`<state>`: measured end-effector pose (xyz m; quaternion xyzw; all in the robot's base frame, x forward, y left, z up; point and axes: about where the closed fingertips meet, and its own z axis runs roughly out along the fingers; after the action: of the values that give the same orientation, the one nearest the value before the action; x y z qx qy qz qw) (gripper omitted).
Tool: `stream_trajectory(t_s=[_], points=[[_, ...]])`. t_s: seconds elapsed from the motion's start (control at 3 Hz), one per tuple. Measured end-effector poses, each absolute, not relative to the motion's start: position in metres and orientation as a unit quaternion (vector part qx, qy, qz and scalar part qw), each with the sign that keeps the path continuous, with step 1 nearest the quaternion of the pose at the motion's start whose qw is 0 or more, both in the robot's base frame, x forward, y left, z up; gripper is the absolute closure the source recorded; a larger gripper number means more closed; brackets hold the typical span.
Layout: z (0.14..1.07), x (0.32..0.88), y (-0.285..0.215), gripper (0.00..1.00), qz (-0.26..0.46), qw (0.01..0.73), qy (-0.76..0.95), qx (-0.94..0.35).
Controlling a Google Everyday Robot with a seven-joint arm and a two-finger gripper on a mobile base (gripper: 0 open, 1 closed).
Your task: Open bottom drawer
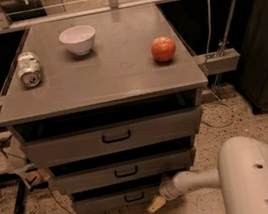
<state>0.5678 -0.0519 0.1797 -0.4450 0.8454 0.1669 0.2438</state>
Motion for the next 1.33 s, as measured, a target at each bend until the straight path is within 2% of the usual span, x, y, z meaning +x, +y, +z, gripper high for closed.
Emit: stream_trajectory(t_s=[1.33], points=[[0.181, 0.544, -0.05, 0.0, 0.176, 0.214, 0.851, -0.446]])
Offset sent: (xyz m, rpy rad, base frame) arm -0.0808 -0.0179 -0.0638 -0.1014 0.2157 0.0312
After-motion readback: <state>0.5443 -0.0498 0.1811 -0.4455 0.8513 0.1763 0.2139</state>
